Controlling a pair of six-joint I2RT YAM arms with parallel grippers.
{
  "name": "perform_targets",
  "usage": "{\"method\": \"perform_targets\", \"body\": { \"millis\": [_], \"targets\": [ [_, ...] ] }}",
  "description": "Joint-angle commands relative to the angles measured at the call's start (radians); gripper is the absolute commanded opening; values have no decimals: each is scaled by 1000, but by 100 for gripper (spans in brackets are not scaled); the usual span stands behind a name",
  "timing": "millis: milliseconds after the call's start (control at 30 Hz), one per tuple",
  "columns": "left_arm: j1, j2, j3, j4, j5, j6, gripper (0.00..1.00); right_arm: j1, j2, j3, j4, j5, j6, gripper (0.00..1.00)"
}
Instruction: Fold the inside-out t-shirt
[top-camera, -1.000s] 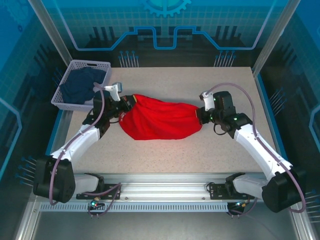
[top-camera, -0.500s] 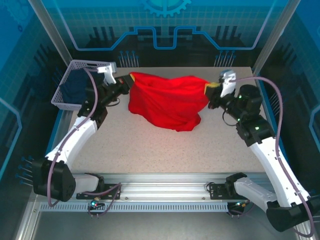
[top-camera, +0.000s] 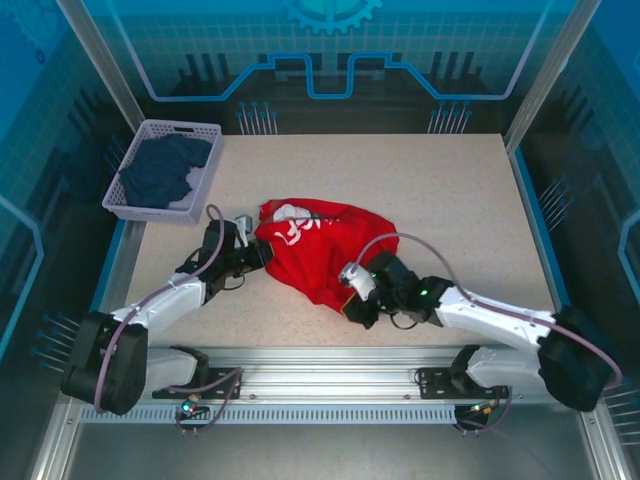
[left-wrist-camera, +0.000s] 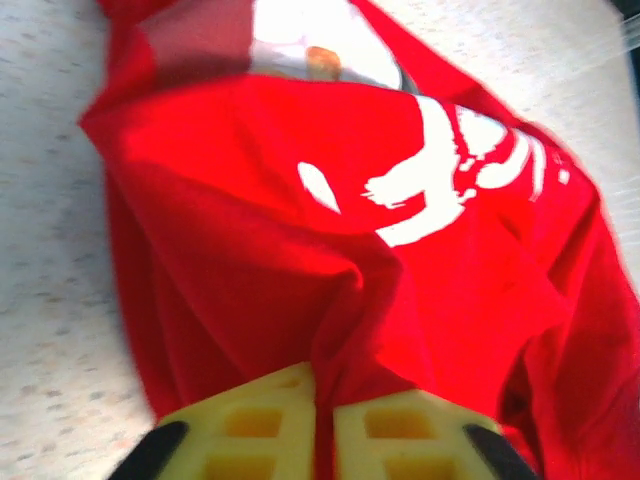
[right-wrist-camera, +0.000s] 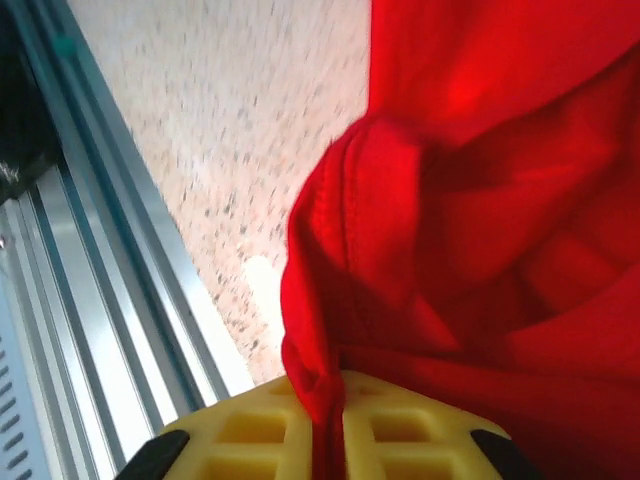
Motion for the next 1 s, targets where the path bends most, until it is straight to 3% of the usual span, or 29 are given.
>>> {"method": "perform_targets", "body": {
  "millis": [0,100,200,333,500,667,800,867,967],
  "targets": [
    [-1,-72,0,-146,-131,17,32,33,33,53,-36,28,-9,29],
    [-39,-167,-1,-204,-193,21,51,-27,-29,84,-41,10,-37,41],
    [-138,-248,14,-264,-306,48,62,-149,-54,89,31,-29,15,47],
    [-294,-221,51,-216,-299,58,63,-226,53,159,1,147,93,46],
    [-499,15,151,-140,-279,81,65,-243,182,229,-35,282,164,43],
    [-546,265,257,-131,-253,38,65,-275,284,282,-47,400,166,47],
    [-547,359,295,-184,-215,43,63,-291,386,330,-14,357,167,47],
    [-547,378,300,-190,-176,49,56,-293,431,350,-7,351,160,39],
    [-546,383,312,-184,-123,61,37,-308,454,395,-17,363,124,12]
  ]
}}
